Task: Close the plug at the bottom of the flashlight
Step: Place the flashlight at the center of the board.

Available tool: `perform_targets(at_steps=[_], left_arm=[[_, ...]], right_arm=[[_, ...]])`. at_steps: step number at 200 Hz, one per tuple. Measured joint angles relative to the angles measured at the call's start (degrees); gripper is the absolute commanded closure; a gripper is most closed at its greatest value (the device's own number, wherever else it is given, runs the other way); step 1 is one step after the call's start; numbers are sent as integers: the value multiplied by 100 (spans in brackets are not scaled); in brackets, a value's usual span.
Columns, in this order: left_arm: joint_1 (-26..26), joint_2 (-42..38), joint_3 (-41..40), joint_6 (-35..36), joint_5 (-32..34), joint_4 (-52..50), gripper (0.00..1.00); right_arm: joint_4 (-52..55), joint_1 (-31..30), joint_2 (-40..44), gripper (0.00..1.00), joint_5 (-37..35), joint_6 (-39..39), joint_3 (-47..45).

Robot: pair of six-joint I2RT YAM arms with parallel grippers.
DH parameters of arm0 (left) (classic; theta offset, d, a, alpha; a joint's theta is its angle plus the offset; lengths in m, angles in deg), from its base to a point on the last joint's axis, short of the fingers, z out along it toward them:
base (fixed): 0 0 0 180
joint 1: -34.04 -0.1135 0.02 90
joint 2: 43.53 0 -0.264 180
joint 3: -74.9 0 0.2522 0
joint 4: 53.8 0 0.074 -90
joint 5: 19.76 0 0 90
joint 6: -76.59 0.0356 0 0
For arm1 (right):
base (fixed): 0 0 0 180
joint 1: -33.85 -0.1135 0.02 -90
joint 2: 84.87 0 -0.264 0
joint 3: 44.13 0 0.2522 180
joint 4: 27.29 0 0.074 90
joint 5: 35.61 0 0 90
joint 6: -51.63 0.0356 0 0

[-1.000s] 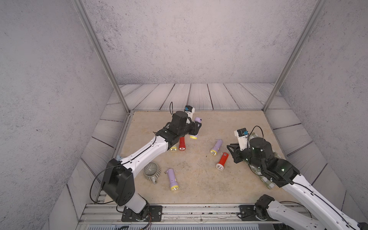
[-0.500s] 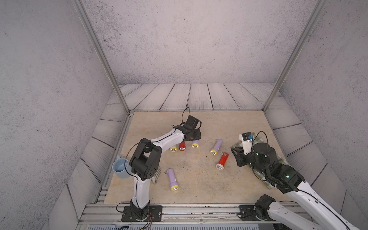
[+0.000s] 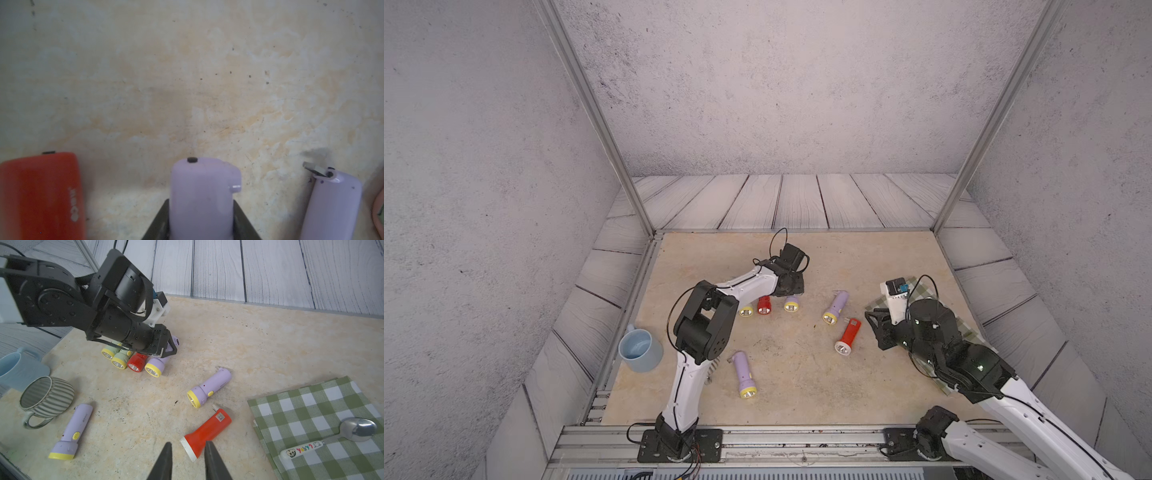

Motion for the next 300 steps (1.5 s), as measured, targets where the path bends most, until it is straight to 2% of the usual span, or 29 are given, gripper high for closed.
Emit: perform_targets(at_steps=[55, 116, 129, 142, 161, 215, 300], left_arm=[[-177, 240, 146, 42, 138, -173, 92], [-229, 409, 223, 127, 238, -297, 92], [-229, 420, 249, 129, 240, -315, 82], [-229, 433, 258, 129, 247, -337, 67], [-229, 433, 262, 129, 267, -385, 60], [-229, 433, 262, 153, 328, -424, 46], [-197, 192, 262, 310, 337, -621, 40]], right_arm=[[-37, 0, -122, 69, 39, -15, -44], [-85, 0, -173, 68, 76, -17, -48], [-85, 0, -170, 68, 76, -17, -50], [-83, 9, -170, 68, 76, -17, -55], [-85, 9, -173, 68, 76, -17, -55], [-85, 9, -175, 68, 79, -17, -55], [-83, 11, -175, 68, 79, -17, -55]])
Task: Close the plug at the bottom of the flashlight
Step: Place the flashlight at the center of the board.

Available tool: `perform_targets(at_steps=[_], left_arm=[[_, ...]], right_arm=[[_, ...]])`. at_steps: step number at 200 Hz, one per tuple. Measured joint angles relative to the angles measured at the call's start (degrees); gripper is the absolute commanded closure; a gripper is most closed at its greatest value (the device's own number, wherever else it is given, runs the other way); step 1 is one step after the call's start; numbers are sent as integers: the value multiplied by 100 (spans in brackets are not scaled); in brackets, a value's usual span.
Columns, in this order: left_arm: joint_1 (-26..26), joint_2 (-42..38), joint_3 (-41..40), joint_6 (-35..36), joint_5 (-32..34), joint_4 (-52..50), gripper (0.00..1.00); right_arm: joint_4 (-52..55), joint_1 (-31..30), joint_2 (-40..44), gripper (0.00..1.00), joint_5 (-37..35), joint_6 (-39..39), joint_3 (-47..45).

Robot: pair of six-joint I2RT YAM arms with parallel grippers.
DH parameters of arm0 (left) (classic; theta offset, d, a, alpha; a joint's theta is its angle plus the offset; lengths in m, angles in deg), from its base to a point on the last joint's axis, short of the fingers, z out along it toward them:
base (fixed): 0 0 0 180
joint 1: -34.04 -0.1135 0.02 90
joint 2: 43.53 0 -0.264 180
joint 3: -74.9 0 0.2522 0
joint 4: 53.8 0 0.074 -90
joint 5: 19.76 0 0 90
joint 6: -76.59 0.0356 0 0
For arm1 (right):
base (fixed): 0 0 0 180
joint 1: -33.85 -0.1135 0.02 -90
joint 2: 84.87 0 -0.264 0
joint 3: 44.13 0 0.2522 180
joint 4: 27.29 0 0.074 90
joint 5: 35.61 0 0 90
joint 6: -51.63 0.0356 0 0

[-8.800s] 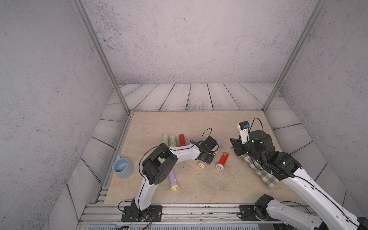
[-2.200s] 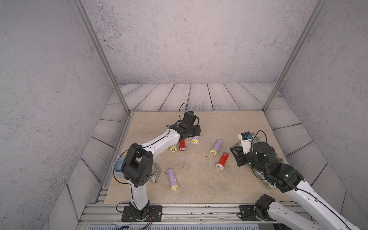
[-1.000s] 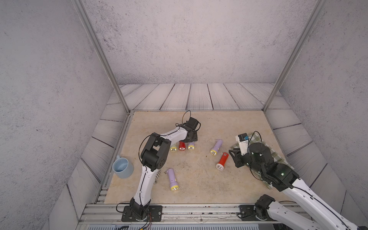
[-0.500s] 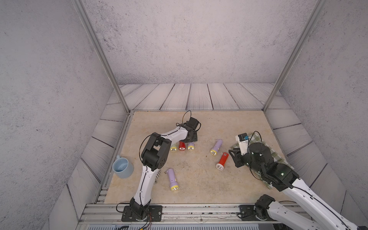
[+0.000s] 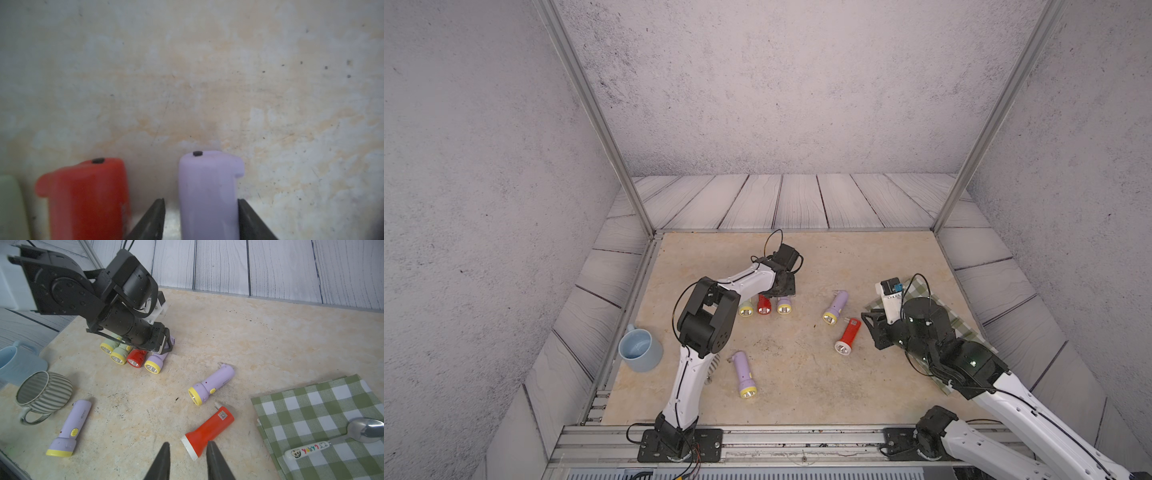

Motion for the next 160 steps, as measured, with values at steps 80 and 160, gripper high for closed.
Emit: perform_targets(at_steps=[80, 160], left_arm=[[730, -1864, -372, 734, -208, 702, 38], [1370, -905, -417, 1523, -1196, 1353, 38]], right_arm=[[22, 13, 50, 68, -229, 4, 0], [363, 199, 87, 58, -1014, 153, 0]])
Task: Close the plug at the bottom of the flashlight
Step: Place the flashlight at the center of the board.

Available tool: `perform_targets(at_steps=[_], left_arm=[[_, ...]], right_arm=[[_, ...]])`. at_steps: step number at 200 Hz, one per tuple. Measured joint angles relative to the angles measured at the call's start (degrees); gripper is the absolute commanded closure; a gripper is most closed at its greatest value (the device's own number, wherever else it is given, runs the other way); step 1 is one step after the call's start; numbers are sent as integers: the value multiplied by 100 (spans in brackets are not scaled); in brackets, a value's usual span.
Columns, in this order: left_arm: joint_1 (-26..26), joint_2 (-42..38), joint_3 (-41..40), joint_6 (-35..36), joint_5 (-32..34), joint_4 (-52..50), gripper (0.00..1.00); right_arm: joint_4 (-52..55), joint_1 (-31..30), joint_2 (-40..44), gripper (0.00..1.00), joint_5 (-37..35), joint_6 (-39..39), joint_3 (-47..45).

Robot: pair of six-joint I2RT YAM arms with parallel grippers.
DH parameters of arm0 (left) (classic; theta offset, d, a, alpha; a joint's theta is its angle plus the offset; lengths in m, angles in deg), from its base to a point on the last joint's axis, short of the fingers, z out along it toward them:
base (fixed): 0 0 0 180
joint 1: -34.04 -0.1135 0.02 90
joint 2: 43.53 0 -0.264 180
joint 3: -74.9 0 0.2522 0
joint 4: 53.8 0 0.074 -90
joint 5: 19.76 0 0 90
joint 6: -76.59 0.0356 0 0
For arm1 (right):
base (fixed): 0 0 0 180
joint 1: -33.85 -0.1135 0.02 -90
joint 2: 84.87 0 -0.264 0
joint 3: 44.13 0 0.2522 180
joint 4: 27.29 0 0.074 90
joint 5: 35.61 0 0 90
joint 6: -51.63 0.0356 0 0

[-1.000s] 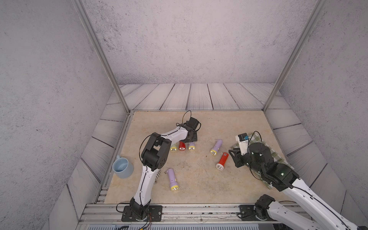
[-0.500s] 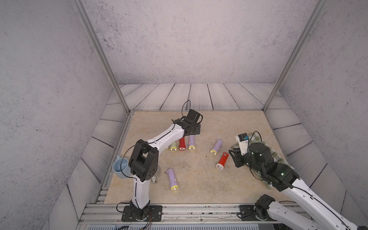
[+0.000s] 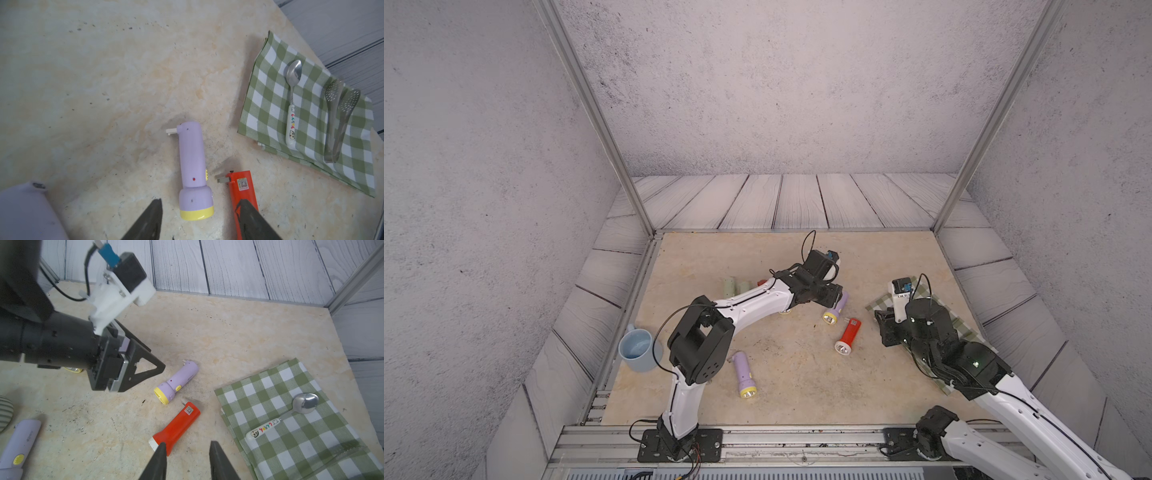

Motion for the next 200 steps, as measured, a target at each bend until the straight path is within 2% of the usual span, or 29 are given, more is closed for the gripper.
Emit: perform_targets(at_steps=[19, 37, 80, 160, 200], left_arm=[[26, 367, 323, 96, -87, -63, 38], [50, 673, 678, 186, -105, -157, 38], [168, 1237, 1434, 404, 4, -450, 38], [459, 2389, 2863, 844, 1040, -1582, 38], [463, 2616, 3141, 868, 1250, -1943, 38]], right_arm=[[15, 94, 17, 50, 11, 50, 0], [28, 175, 13, 48, 44, 92, 0], [-2, 304, 15, 48, 280, 149, -11], [-181, 490, 0, 48, 693, 208, -120], [-234, 597, -35, 48, 861, 258, -133]])
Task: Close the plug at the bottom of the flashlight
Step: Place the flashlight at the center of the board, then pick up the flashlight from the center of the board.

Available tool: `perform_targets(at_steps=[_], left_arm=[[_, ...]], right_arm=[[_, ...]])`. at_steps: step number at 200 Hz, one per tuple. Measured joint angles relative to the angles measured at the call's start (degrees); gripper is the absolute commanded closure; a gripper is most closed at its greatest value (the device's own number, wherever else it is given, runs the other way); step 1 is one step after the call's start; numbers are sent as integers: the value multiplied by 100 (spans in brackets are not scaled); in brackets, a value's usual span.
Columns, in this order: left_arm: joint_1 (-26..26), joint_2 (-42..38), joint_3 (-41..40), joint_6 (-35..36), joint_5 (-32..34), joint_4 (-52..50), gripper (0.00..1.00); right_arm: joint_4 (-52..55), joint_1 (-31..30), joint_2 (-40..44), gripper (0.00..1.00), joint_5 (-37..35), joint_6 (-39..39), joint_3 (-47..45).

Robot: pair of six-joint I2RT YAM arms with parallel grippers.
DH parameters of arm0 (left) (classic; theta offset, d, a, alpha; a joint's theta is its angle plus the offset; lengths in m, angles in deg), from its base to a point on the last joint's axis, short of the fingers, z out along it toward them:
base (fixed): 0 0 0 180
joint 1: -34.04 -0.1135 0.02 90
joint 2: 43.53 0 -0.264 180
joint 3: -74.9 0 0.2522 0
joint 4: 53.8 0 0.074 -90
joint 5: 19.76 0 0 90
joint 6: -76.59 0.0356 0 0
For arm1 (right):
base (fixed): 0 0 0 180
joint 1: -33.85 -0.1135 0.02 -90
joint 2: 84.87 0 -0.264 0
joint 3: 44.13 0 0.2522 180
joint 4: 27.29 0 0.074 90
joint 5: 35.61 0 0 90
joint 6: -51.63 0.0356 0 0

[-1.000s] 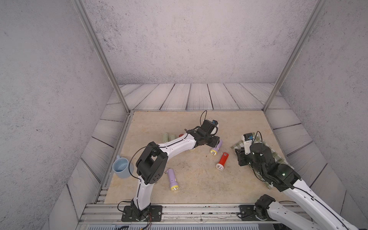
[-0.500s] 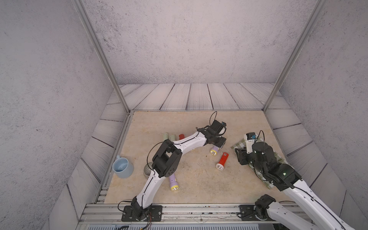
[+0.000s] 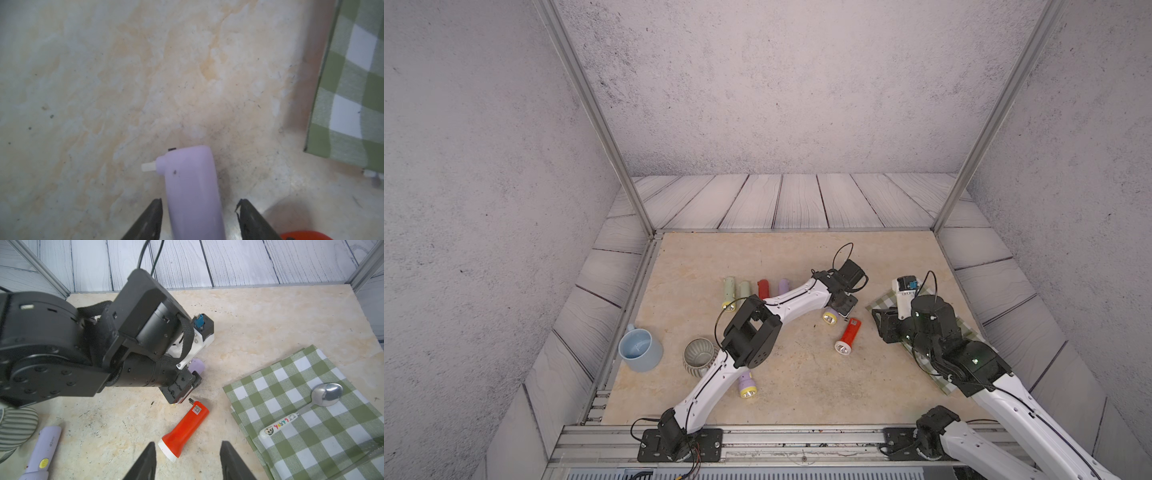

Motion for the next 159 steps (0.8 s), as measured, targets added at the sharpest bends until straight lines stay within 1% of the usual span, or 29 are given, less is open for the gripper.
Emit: perform_targets(at_steps=[27, 43, 53, 61, 74, 79, 102, 114, 129, 159], left_arm=[[-11, 212, 210, -4, 4, -96, 40], [-11, 258, 225, -17, -2, -101, 48], [-13, 260, 232, -15, -24, -109, 51], [-26, 262, 232, -22, -39, -120, 59], [-33, 264, 232, -46, -81, -125, 80], [-33, 264, 232, -114, -79, -125, 86], [-37, 243, 170, -133, -85, -66, 95], [-39, 74, -122, -127, -79, 111, 100], [-50, -264, -693, -90, -66, 350, 100], [-109, -1443, -2170, -15, -146, 1073, 100]], right_arm=[[-11, 68, 0, 48, 66, 17, -31], [-22, 94, 0, 48, 90, 22, -44], [-28, 111, 0, 48, 118, 22, -52], [-35, 122, 0, 48, 136, 22, -57], [-44, 138, 0, 49, 157, 22, -57], [-46, 142, 0, 48, 160, 22, -57], [-44, 157, -9, 48, 164, 22, -57], [-44, 164, -35, 49, 164, 22, -57], [-42, 170, -87, 49, 164, 22, -57], [-35, 179, -160, 49, 162, 22, -57]])
